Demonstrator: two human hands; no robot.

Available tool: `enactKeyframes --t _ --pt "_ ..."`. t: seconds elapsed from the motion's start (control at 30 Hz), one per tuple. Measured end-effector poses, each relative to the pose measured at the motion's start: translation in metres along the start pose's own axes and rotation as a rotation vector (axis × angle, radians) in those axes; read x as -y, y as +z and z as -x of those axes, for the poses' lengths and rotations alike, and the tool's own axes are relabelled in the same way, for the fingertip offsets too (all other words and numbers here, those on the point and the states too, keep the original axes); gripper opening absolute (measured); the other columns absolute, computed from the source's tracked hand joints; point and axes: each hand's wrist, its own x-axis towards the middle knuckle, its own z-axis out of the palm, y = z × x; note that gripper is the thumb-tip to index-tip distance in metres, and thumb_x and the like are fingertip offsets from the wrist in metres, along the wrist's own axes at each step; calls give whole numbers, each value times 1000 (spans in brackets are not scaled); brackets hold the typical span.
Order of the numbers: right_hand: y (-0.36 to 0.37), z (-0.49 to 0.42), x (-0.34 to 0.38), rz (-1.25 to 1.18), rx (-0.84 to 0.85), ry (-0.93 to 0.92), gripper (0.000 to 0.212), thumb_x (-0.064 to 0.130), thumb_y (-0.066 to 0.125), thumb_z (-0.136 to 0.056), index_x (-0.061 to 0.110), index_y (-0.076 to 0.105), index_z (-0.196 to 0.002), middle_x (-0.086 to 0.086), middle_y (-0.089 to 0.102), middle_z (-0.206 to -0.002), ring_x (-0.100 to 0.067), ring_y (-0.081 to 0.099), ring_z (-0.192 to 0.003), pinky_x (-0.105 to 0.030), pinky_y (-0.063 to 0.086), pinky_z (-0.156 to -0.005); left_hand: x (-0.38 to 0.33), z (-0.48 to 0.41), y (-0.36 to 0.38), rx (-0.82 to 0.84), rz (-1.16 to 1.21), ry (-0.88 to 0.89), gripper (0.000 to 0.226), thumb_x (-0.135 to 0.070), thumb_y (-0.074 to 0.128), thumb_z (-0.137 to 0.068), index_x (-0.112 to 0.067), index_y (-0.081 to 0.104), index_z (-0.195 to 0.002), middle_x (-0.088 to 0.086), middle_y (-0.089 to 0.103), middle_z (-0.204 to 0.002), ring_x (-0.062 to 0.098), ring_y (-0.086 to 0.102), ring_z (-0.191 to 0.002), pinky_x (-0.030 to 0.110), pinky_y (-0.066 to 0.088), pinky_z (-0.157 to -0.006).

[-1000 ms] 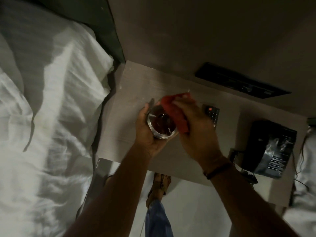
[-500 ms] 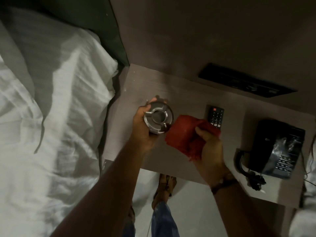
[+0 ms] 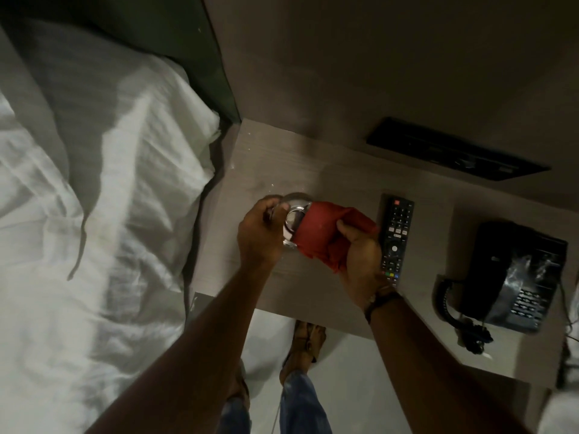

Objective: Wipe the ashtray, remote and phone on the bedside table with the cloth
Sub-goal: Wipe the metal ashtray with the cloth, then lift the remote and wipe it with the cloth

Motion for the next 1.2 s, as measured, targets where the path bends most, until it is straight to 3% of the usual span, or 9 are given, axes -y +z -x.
enactKeyframes --t 0.1,0.3,0.4,0.47,0.57,0.7,0.83,1.0,1.2 --pt "7 -1 -5 17 -20 -15 37 4 59 -99 3 63 -136 -24 65 -139 -44 62 -128 -66 47 -109 0 1 -6 23 -79 88 36 -33 63 -107 -3 77 -122 19 79 -107 35 73 -104 51 59 -93" --pt "11 -11 -6 -17 -24 13 41 -1 54 -100 -6 56 -141 -30 59 -144 -45 58 -132 -61 47 -111 -8 5 -5 -57 -187 76 34 -31 63 -108 -6 78 -127 17 80 -113 30 74 -107 43 58 -97" --pt "11 -14 -3 -7 -31 20 41 0 56 -99 -3 58 -140 -26 62 -141 -34 70 -107 -40 65 -76 -9 5 -3 -83 -160 111 24 -28 65 -107 -13 83 -111 9 84 -96 11 73 -82 17 55 -78" --pt "9 -16 -1 9 -37 24 40 2 59 -98 -1 61 -138 -24 65 -138 -29 70 -98 -35 63 -60 -9 5 -1 -92 -143 119 22 -28 67 -106 -14 84 -107 8 83 -90 13 71 -78 24 55 -75" --pt "4 -16 1 -7 -31 17 37 2 58 -98 -1 63 -135 -25 65 -139 -31 69 -102 -40 62 -72 -6 3 0 -83 -101 13 25 -33 68 -103 -17 83 -116 10 83 -103 18 72 -94 40 58 -91" --pt "-16 8 6 -69 10 50 25 4 58 -97 12 72 -116 -19 71 -129 -44 64 -123 -66 51 -104 -6 1 -5 -119 -167 -139 46 -45 65 -103 -17 69 -139 19 69 -131 38 66 -123 45 50 -104" --pt "-68 50 20 -149 1 58 27 11 64 -89 19 75 -113 -17 77 -123 -41 72 -113 -62 59 -93 -31 25 -18 -280 -140 46 42 -40 62 -105 -15 65 -138 14 63 -130 34 65 -116 48 56 -94" --pt "-145 72 52 -247 -84 25 67 19 63 -77 16 58 -144 -21 68 -137 -46 67 -120 -64 60 -85 -69 81 24 39 21 270 22 -20 59 -109 -15 71 -126 0 72 -116 15 68 -103 38 57 -93" --pt "-188 39 78 -254 -104 45 57 23 58 -82 15 63 -138 -22 68 -139 -42 70 -118 -60 56 -93 -95 106 116 427 -30 -157 38 -25 51 -112 -10 60 -146 14 65 -145 31 63 -133 44 50 -113"
